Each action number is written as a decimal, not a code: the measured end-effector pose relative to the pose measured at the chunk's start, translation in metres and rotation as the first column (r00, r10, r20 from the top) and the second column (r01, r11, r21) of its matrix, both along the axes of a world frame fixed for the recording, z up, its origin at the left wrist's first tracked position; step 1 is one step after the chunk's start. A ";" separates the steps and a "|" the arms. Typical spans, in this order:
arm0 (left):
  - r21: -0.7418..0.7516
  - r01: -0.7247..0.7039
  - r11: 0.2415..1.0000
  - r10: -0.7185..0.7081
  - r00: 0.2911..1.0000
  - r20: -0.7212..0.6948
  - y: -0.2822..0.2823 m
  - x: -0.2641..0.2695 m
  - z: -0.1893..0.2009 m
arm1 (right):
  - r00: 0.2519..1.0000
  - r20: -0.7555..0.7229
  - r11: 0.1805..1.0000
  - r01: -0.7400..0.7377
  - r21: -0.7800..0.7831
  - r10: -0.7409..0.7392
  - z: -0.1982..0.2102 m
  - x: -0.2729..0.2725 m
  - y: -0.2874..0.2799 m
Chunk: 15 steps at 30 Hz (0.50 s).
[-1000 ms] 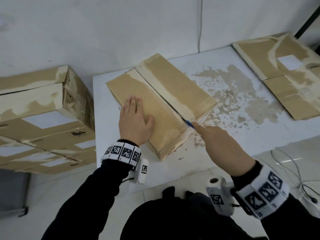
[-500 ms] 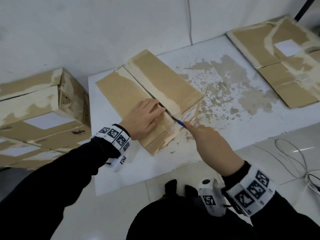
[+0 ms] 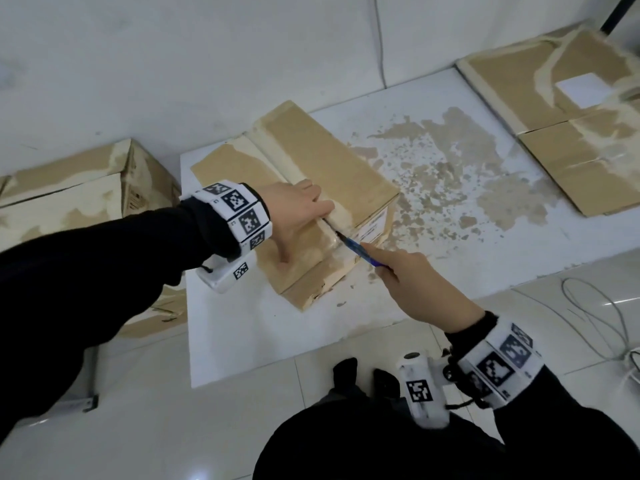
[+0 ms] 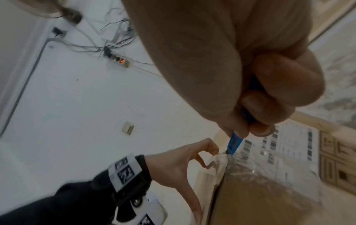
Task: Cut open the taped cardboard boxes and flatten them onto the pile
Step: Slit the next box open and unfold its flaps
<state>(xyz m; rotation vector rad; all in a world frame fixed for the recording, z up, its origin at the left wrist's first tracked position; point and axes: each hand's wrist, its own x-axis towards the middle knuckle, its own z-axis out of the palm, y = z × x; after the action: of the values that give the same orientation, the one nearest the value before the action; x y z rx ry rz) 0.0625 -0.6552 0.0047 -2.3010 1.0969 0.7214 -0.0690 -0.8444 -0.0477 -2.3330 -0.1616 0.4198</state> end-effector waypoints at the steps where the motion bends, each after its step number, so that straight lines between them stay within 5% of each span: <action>1: 0.010 -0.004 1.000 0.004 1.000 0.002 -0.001 0.000 0.001 | 0.999 -0.049 0.997 0.019 0.078 -0.015 0.000 0.002 -0.002; 6: 0.006 -0.017 1.000 0.017 1.000 0.011 0.001 -0.003 0.002 | 0.913 -0.406 0.837 0.253 0.485 -0.040 -0.007 -0.004 -0.007; 12: -0.013 -0.057 0.998 0.057 0.998 0.011 0.000 -0.006 0.003 | 0.896 -0.443 0.822 0.235 0.519 0.024 -0.007 -0.005 -0.011; 15: -0.035 -0.098 0.995 0.099 0.995 0.006 0.002 -0.009 0.003 | 0.930 -0.367 0.889 0.157 0.429 0.012 0.000 -0.008 -0.020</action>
<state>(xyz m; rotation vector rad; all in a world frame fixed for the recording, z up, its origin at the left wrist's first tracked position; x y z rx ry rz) 0.0533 -0.6532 0.0073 -2.3992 1.0059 0.7356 -0.0771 -0.8640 -0.0477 -1.7610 0.0109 0.6863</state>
